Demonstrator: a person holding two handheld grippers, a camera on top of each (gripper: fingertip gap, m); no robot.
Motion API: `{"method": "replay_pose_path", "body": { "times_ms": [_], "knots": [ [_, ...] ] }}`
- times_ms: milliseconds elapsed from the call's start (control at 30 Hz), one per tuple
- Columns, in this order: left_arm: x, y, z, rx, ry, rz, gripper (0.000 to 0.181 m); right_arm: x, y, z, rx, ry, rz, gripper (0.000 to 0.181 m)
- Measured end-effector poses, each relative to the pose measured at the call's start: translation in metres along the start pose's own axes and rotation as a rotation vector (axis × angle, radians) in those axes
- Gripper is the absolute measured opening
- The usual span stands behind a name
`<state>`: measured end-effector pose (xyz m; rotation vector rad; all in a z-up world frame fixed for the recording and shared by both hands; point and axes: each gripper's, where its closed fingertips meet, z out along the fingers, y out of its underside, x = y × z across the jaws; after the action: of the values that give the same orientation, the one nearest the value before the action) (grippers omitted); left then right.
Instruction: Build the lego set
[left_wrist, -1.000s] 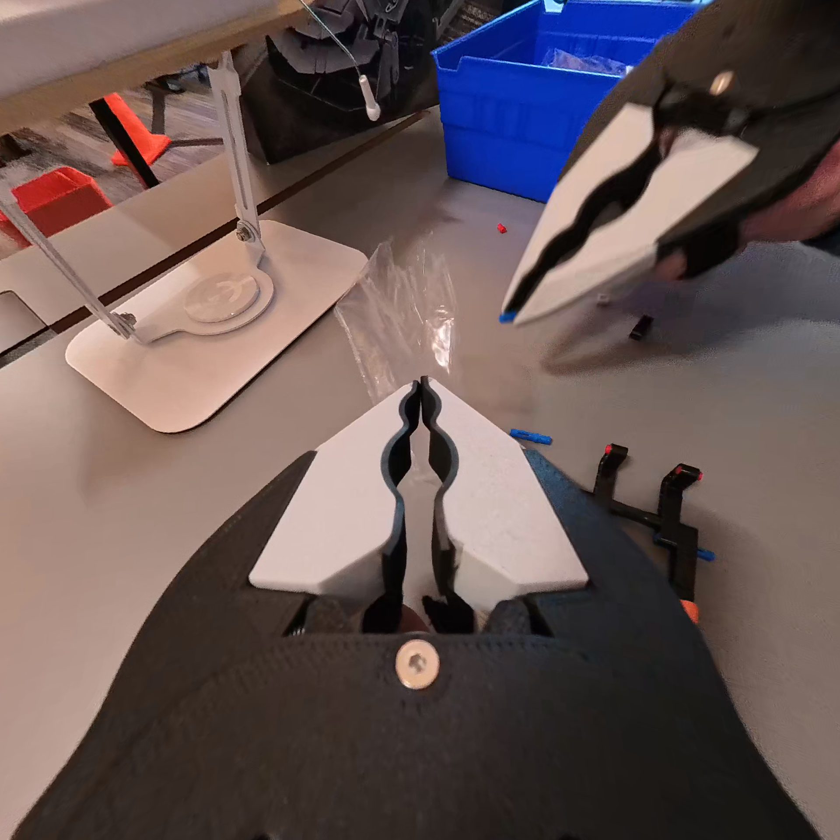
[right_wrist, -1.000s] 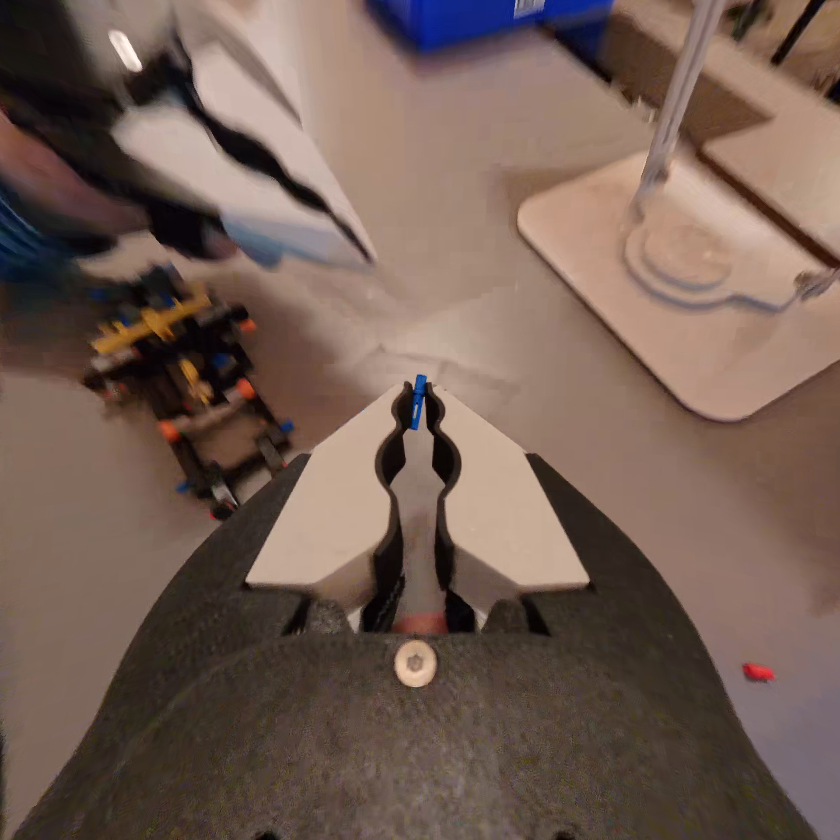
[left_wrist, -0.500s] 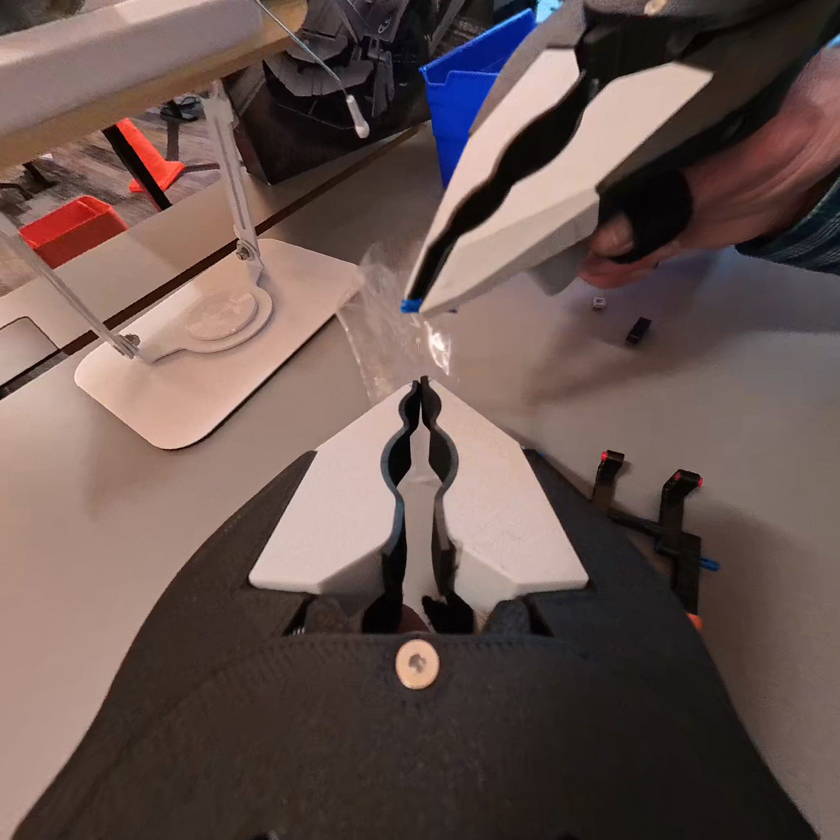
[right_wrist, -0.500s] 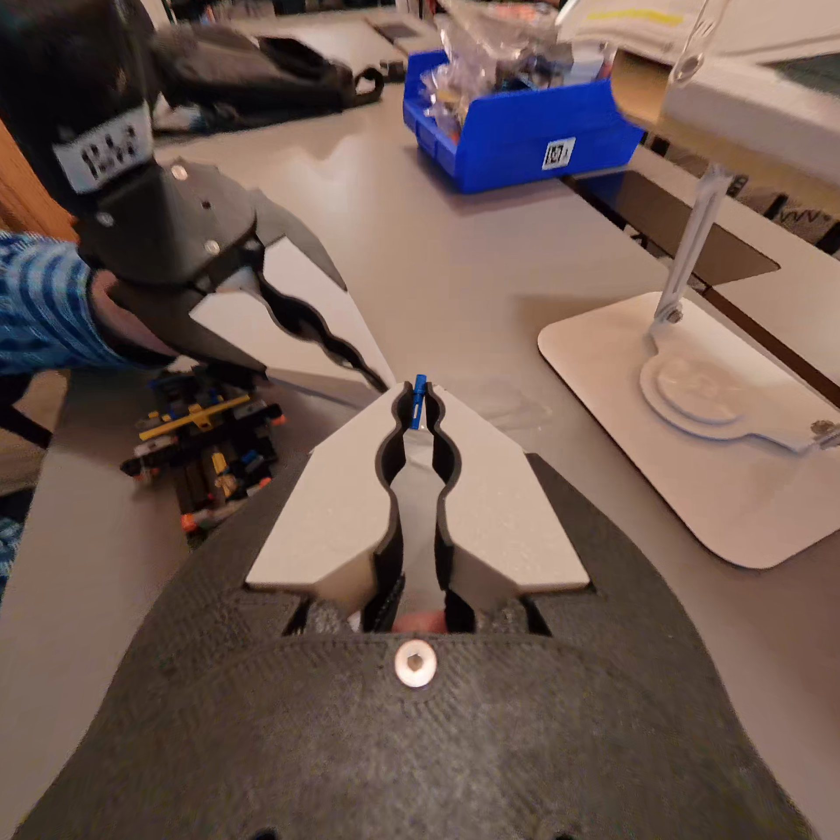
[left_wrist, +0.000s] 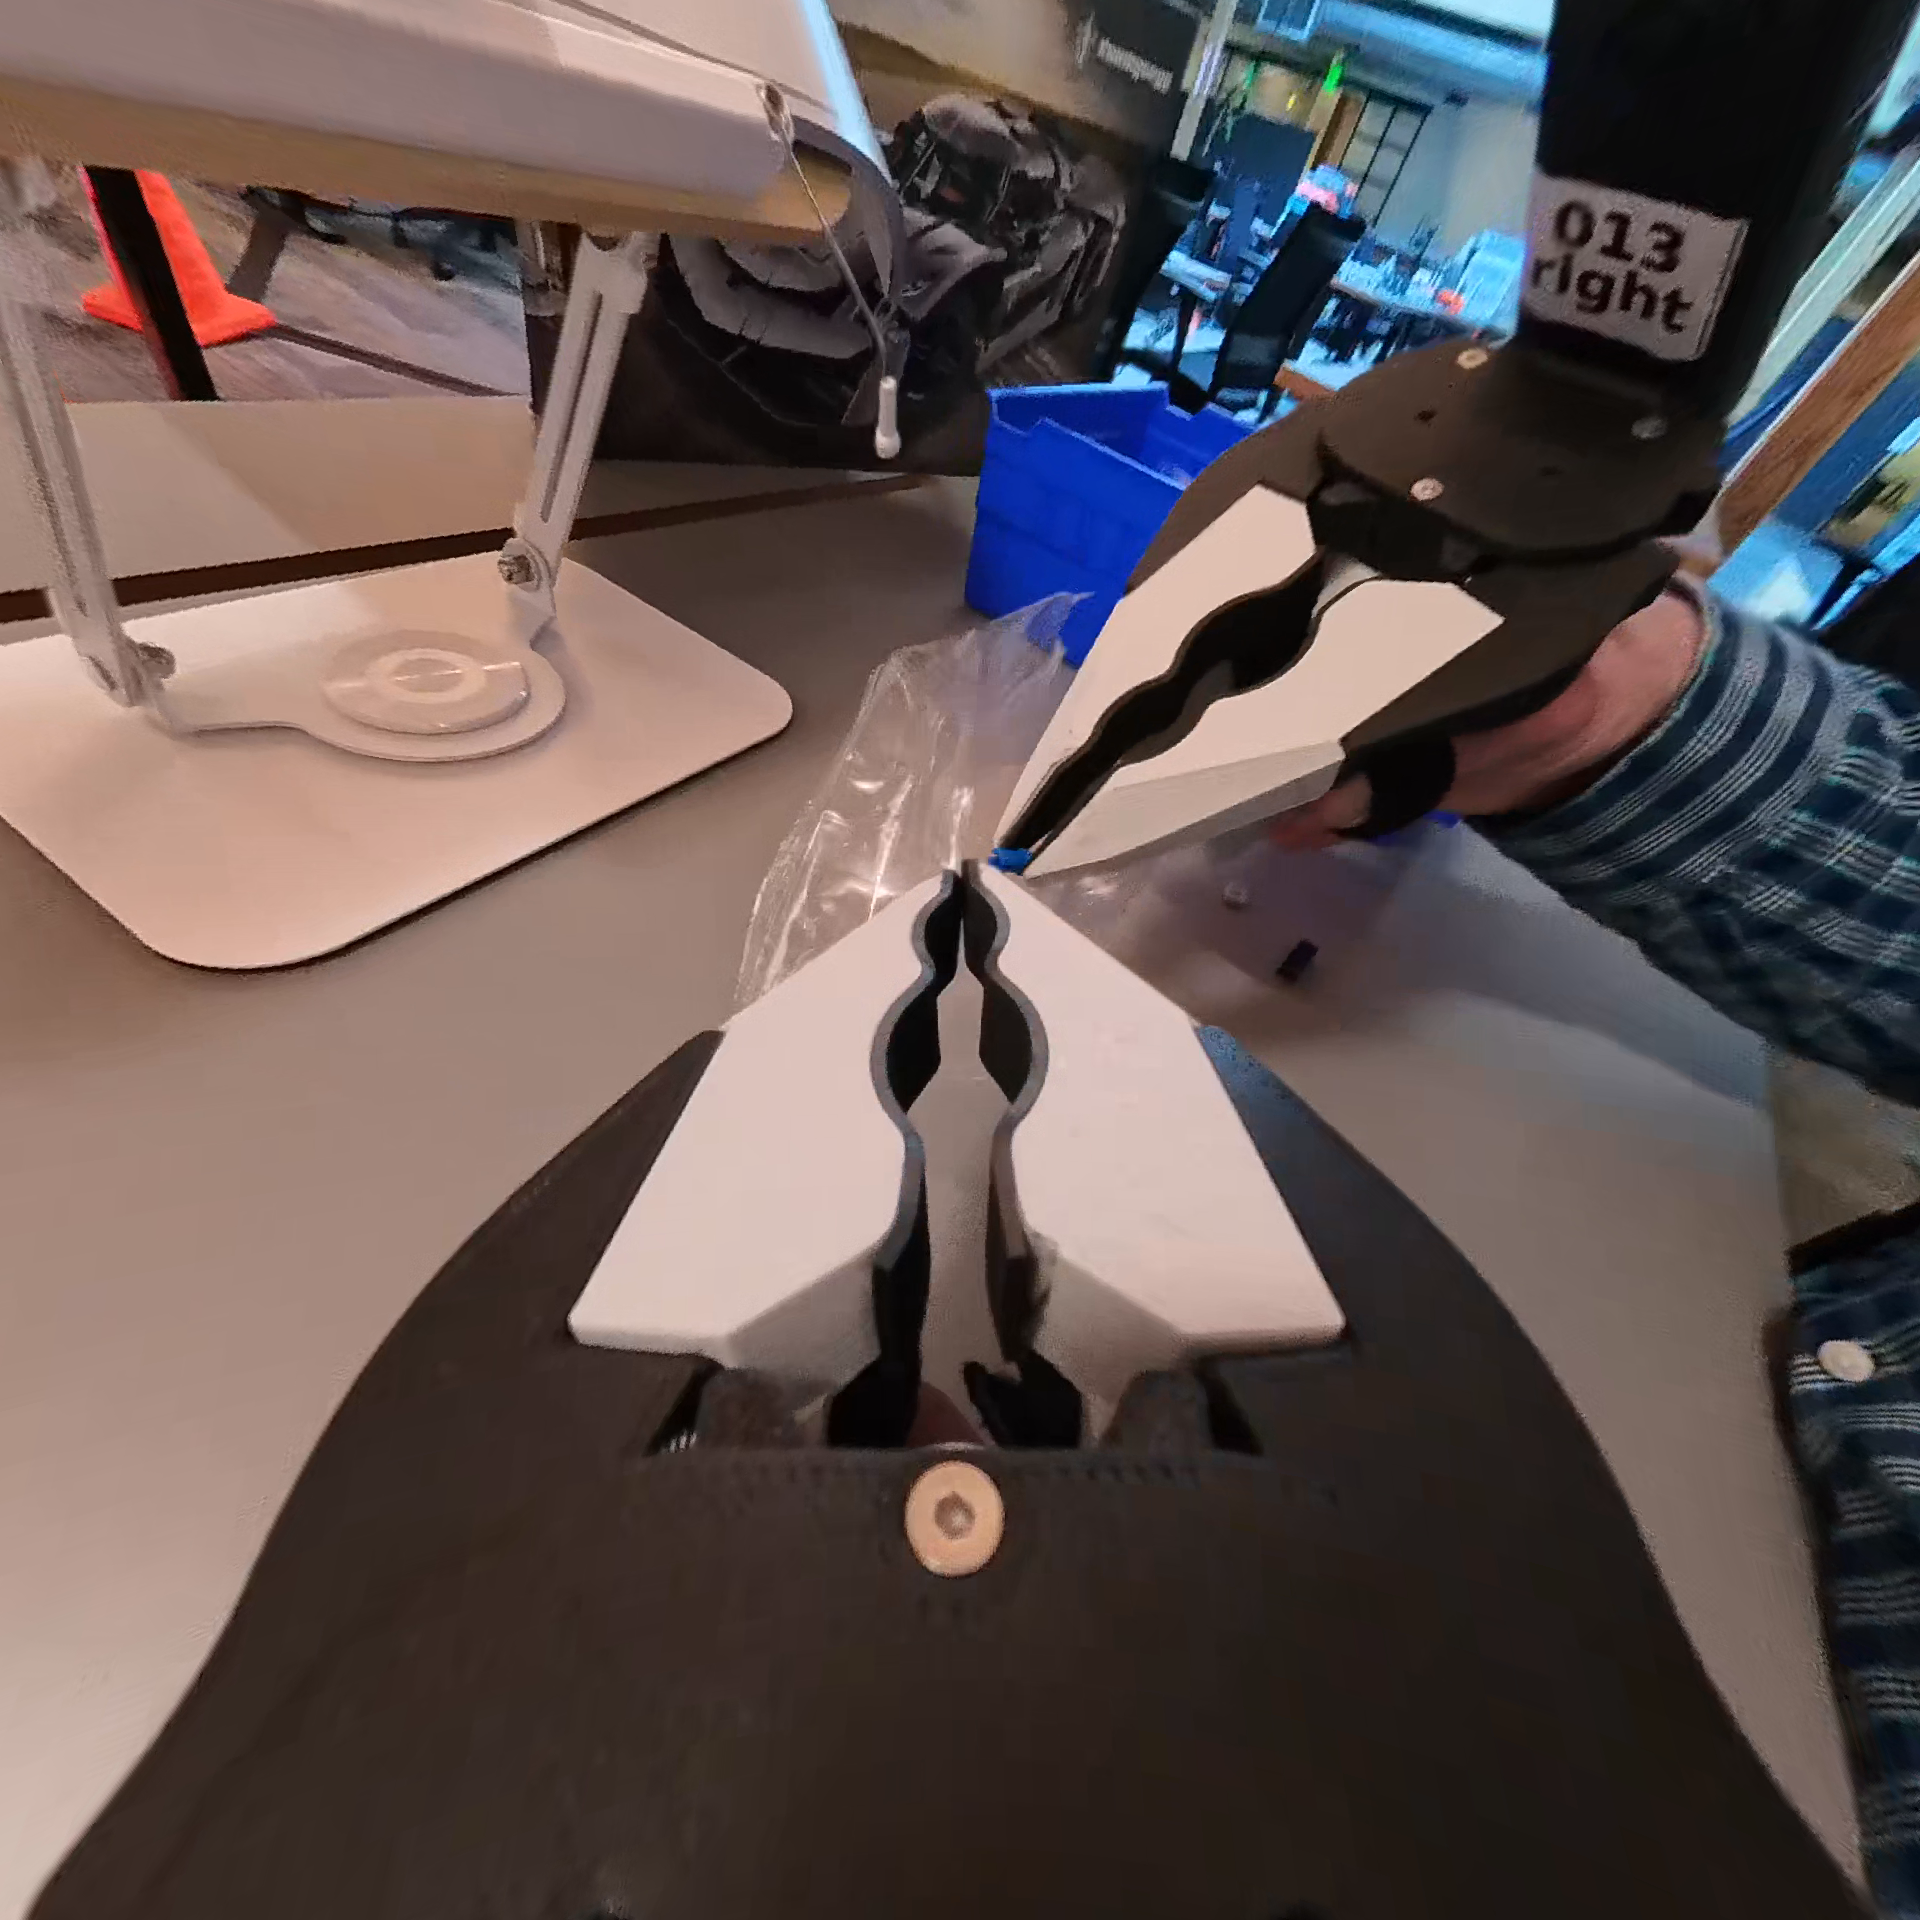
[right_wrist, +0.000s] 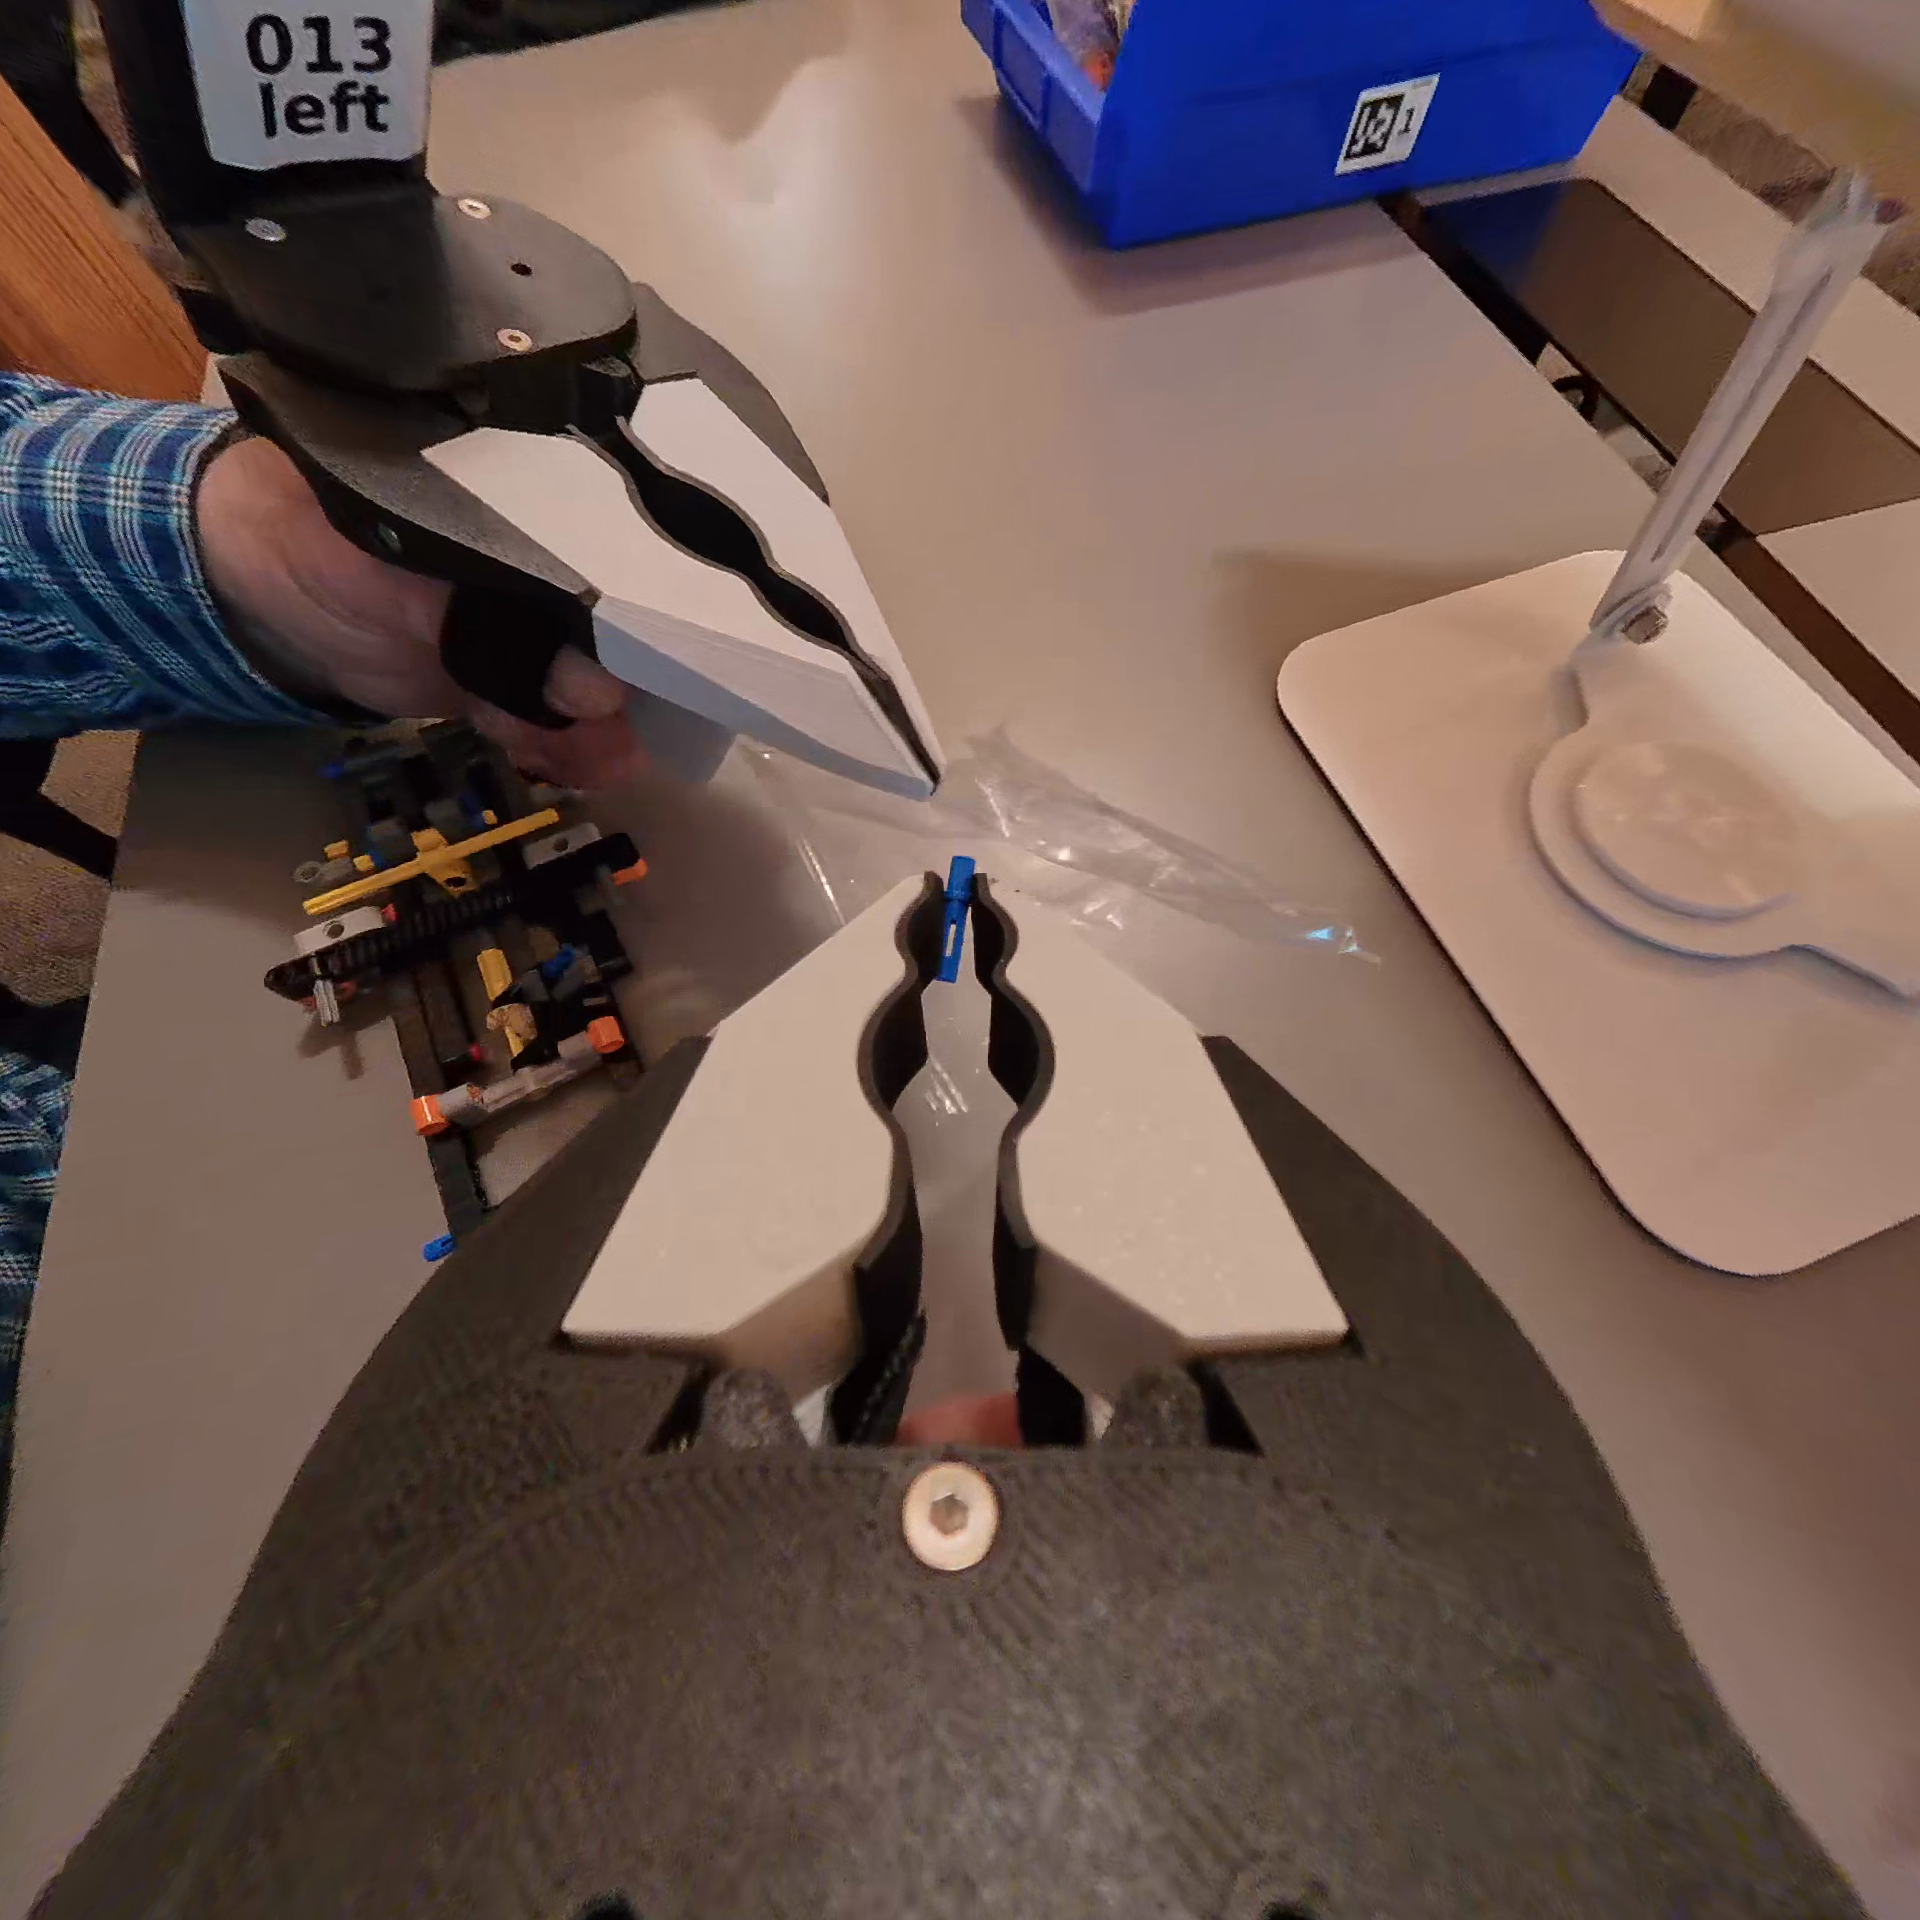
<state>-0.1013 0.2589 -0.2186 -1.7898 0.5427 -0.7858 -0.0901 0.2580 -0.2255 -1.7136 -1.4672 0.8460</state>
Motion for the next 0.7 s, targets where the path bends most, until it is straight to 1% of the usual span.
{"method": "replay_pose_path", "body": {
  "times_ms": [67,233,367,467,533,600,700],
  "knots": [
    [0.001,-0.002,-0.001,0.018,0.028,-0.035,0.0,0.001,0.002,0.002,-0.058,-0.004,0.011,0.002],
    [0.004,-0.004,-0.001,0.047,0.075,-0.093,0.0,0.003,0.005,0.011,-0.176,0.002,-0.028,0.003],
    [0.001,-0.007,-0.003,0.077,0.099,-0.147,0.0,0.001,-0.007,0.011,-0.158,-0.001,-0.052,0.015],
    [-0.002,-0.009,-0.005,0.101,0.119,-0.192,0.0,0.002,-0.019,0.003,-0.105,-0.007,-0.04,0.016],
    [-0.002,-0.01,-0.006,0.116,0.137,-0.215,0.0,0.004,-0.028,-0.006,-0.06,-0.002,-0.036,0.019],
    [-0.003,-0.011,-0.007,0.128,0.147,-0.215,0.0,0.01,-0.039,-0.021,-0.004,0.032,-0.032,0.016],
    [-0.004,-0.012,-0.008,0.141,0.154,-0.218,0.0,0.013,-0.036,-0.042,-0.004,0.054,-0.032,0.015]
  ]
}}
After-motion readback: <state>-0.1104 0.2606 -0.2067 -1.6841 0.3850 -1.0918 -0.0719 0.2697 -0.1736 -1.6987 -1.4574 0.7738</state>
